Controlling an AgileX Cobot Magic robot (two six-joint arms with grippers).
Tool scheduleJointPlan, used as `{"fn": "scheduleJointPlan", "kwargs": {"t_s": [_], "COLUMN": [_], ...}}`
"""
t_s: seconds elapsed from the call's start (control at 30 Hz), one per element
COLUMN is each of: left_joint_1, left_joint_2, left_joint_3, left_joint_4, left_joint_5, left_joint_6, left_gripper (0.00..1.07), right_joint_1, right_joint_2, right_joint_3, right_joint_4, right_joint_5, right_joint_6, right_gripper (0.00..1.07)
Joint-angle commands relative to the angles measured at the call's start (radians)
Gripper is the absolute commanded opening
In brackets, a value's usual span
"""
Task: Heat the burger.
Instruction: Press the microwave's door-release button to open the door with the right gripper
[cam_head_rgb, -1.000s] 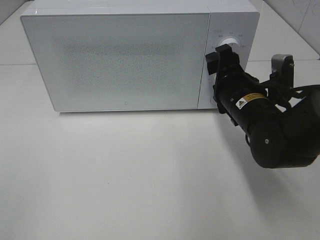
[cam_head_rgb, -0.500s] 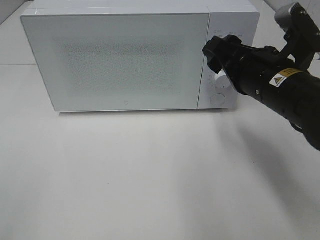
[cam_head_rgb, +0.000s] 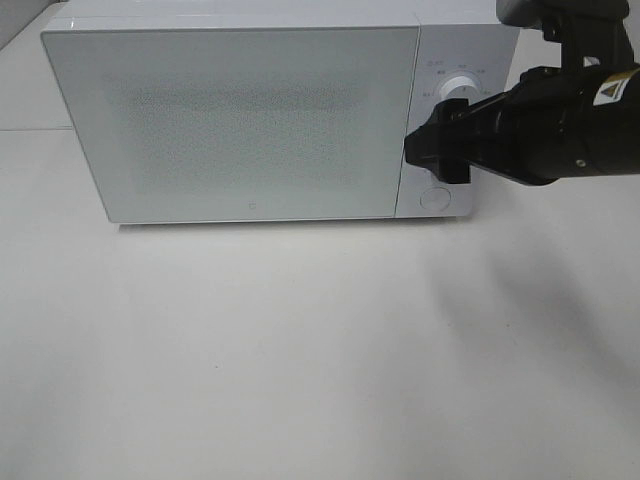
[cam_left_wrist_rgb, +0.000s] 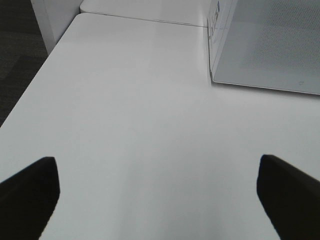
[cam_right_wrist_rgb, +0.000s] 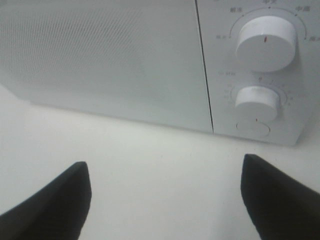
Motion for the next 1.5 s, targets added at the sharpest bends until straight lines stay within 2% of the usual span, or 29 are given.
{"fn": "scheduleJointPlan", "kwargs": {"t_s": [0.03,0.07,0.17,0.2,0.27,0.33,0.43,0.7,0.83,0.97,1.13,1.17,1.23,1.27,1.3,1.33,1.43,1.5], "left_joint_1": [0.002,0.002,0.002,0.002,0.002,0.002,0.002,0.002,0.002,0.002,0.002,0.002,0.002,0.002,0.002,0.002,0.002,0.002], "left_joint_2": [-0.012,-0.012,-0.012,-0.012,-0.012,-0.012,-0.012,-0.012,-0.012,-0.012,-0.012,-0.012,-0.012,-0.012,-0.012,-0.012,-0.012,-0.012], "left_joint_3": [0.002,0.002,0.002,0.002,0.002,0.002,0.002,0.002,0.002,0.002,0.002,0.002,0.002,0.002,0.002,0.002,0.002,0.002], "left_joint_4": [0.000,0.000,0.000,0.000,0.000,0.000,0.000,0.000,0.000,0.000,0.000,0.000,0.000,0.000,0.000,0.000,0.000,0.000], "left_joint_5": [-0.002,-0.002,-0.002,-0.002,-0.002,-0.002,-0.002,-0.002,-0.002,-0.002,-0.002,-0.002,-0.002,-0.002,-0.002,-0.002,-0.002,-0.002], "left_joint_6": [0.001,0.001,0.001,0.001,0.001,0.001,0.001,0.001,0.001,0.001,0.001,0.001,0.001,0.001,0.001,0.001,0.001,0.001], "left_gripper": [1.00,1.00,1.00,1.00,1.00,1.00,1.00,1.00,1.00,1.00,1.00,1.00,1.00,1.00,1.00,1.00,1.00,1.00], "right_joint_1": [-0.031,-0.042,-0.042,-0.042,-0.042,-0.042,-0.042,-0.042,-0.042,-0.042,-0.042,-0.062,-0.084,-0.134,-0.134,-0.182,-0.243,-0.261], "right_joint_2": [-0.036,-0.058,-0.068,-0.097,-0.111,-0.196,-0.219,-0.404,-0.478,-0.659,-0.801,-0.871,-0.905,-0.964,-0.964,-1.022,-1.112,-1.140], "right_joint_3": [-0.094,-0.140,-0.162,-0.189,-0.191,-0.184,-0.180,-0.176,-0.140,-0.042,0.020,0.050,0.064,0.085,0.085,0.104,0.135,0.146], "right_joint_4": [-0.095,-0.126,-0.140,-0.166,-0.172,-0.215,-0.228,-0.269,-0.279,-0.300,-0.320,-0.327,-0.327,-0.327,-0.327,-0.327,-0.325,-0.323], "right_joint_5": [0.303,0.432,0.499,0.609,0.638,0.739,0.769,0.953,0.966,0.947,0.918,0.904,0.898,0.895,0.895,0.892,0.887,0.887], "right_joint_6": [-0.004,0.022,0.033,0.056,0.058,0.086,0.098,0.119,0.119,0.120,0.133,0.136,0.136,0.129,0.129,0.122,0.123,0.126], "right_gripper": [0.78,0.76,0.75,0.75,0.75,0.75,0.75,0.75,0.75,0.75,0.75,0.77,0.79,0.82,0.82,0.83,0.82,0.82]}}
